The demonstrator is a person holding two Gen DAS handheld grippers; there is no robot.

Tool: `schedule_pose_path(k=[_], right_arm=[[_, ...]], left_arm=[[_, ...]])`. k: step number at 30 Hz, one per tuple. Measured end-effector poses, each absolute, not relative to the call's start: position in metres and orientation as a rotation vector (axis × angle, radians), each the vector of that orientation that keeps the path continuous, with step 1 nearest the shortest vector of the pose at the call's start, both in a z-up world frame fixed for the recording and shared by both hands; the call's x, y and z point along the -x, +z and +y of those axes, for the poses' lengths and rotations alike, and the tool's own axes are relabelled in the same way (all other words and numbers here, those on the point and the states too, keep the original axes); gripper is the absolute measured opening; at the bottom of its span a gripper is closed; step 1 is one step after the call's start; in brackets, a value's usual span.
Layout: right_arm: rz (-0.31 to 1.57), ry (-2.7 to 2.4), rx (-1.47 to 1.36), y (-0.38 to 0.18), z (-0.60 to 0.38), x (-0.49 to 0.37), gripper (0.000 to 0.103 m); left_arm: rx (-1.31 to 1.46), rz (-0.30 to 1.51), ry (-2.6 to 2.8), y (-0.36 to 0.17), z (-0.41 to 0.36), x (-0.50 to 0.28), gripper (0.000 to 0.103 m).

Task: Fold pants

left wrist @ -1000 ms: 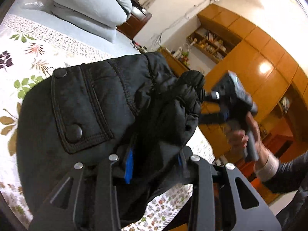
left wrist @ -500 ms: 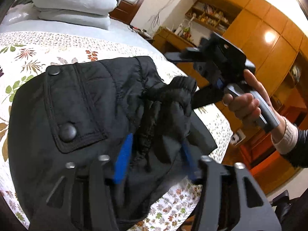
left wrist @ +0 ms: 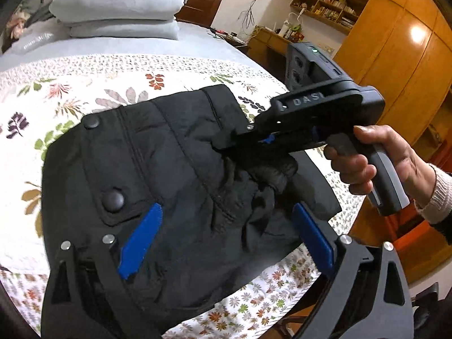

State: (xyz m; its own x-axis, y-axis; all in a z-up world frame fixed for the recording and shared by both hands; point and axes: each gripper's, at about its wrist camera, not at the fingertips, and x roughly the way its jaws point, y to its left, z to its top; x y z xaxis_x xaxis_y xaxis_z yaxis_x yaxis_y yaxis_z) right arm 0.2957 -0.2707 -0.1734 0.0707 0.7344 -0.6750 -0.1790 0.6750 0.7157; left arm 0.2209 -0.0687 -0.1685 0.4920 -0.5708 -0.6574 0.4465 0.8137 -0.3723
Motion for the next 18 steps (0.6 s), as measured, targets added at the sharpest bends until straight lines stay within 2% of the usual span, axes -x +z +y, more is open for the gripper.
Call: schedule_pose_path(k=[18], right_arm=[[1.227, 0.811, -0.493, -0.14, -0.268, -0.287, 0.015]], left_arm=[[0.179, 0.854, -0.508, -0.152, -0.029, -0.207, 0.095]])
